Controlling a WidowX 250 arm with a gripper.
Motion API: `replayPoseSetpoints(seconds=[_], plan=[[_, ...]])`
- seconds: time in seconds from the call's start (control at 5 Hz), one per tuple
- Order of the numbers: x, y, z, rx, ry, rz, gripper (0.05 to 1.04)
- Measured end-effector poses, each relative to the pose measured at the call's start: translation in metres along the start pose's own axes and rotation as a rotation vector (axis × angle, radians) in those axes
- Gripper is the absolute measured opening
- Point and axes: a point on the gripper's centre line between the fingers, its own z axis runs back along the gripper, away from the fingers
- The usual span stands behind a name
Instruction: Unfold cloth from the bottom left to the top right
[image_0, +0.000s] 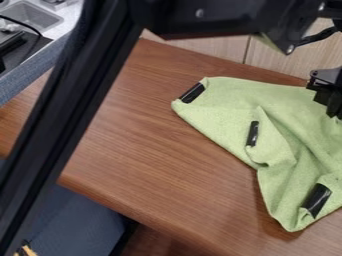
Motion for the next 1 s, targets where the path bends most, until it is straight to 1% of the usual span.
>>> replayPoseSetpoints(seconds=[0.2, 0.4, 0.6, 0.8, 1.0], plan=[[0.002, 0.001, 0.001, -0.006, 0.015, -0.005, 0.208], [0.002, 0.004, -0.001, -0.007, 0.015, 0.009, 0.478], [0.0, 0.006, -0.004, -0.001, 0.018, 0.012, 0.78], [0.0, 0.008, 0.004, -0.002, 0.006, 0.011, 0.979], [0.001, 0.012, 0.024, -0.009, -0.026, 0.024, 1.013]])
